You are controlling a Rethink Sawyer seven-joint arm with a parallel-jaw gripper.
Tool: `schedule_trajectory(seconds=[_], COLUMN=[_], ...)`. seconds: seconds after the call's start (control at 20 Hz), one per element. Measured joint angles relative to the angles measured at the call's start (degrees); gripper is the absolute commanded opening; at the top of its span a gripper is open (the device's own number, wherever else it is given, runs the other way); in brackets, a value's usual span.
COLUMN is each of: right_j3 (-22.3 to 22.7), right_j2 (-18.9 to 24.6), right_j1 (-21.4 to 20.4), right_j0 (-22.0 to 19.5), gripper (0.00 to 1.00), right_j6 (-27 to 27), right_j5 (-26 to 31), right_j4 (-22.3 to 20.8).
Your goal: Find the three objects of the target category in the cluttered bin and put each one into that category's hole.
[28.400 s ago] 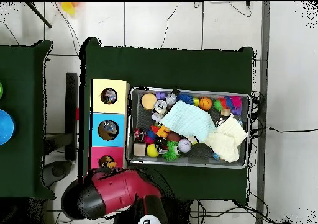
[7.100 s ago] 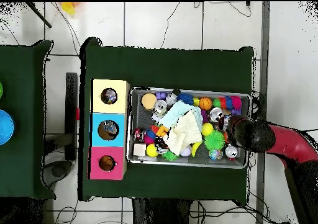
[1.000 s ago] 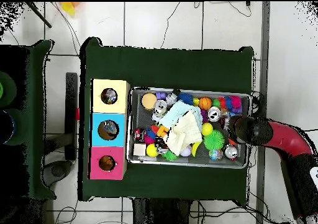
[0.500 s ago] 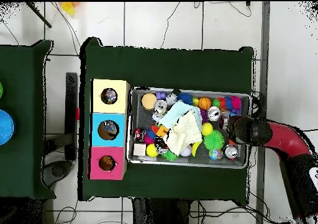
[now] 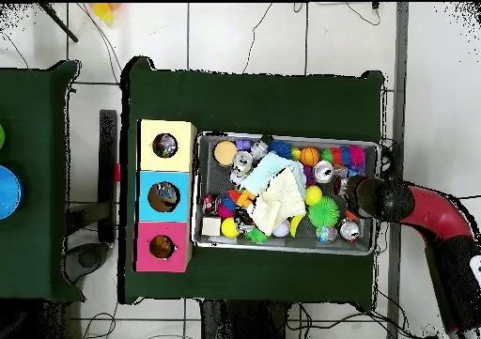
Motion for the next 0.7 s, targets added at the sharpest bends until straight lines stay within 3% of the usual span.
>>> schedule_trajectory(seconds=[0.35, 0.7], right_j3=[3.0, 10.5], right_j2=[0.0, 0.0], right_j1=[-2.2, -11.9], right_j0=[-0.2, 0.5], gripper=[0.0, 0.0], right_j6=[0.0, 0.0], right_j5=[-2.7, -2.6], right_j4=[0.0, 4.1])
